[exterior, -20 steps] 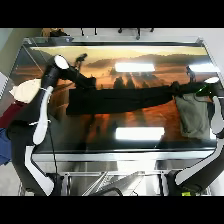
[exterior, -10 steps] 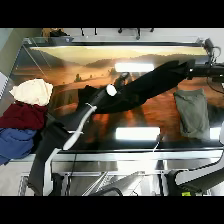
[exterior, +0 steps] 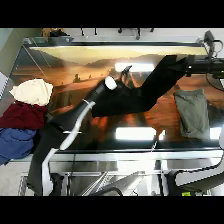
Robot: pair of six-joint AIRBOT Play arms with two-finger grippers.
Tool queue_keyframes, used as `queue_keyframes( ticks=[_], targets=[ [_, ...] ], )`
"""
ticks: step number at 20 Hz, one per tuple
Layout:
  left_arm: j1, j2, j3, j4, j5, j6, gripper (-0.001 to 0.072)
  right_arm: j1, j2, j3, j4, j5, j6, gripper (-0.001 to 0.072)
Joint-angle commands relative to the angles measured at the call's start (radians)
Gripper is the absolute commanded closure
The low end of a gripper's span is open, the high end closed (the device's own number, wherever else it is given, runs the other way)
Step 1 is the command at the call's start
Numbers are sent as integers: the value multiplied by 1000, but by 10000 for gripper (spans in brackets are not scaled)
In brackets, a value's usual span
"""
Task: Fold the shirts.
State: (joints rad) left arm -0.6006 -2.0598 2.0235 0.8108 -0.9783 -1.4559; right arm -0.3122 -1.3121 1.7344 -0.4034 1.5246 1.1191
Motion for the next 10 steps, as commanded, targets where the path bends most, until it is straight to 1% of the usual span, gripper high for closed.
queue_keyframes(
  ticks=[1, 3, 6, 10],
  targets=[
    [149, 214, -2, -3, -271, 72, 692, 107, 0, -1, -23, -33, 8, 690],
    [248, 354, -2, -3, -328, 72, 692, 204, 0, -1, -23, -98, 10, 690],
    [388, 534, -2, -2, -339, 73, 692, 380, -18, -1, -25, -255, 10, 689],
    [527, 681, -3, 0, -376, 88, 691, 607, -145, -1, -80, -454, 10, 688]
  ],
)
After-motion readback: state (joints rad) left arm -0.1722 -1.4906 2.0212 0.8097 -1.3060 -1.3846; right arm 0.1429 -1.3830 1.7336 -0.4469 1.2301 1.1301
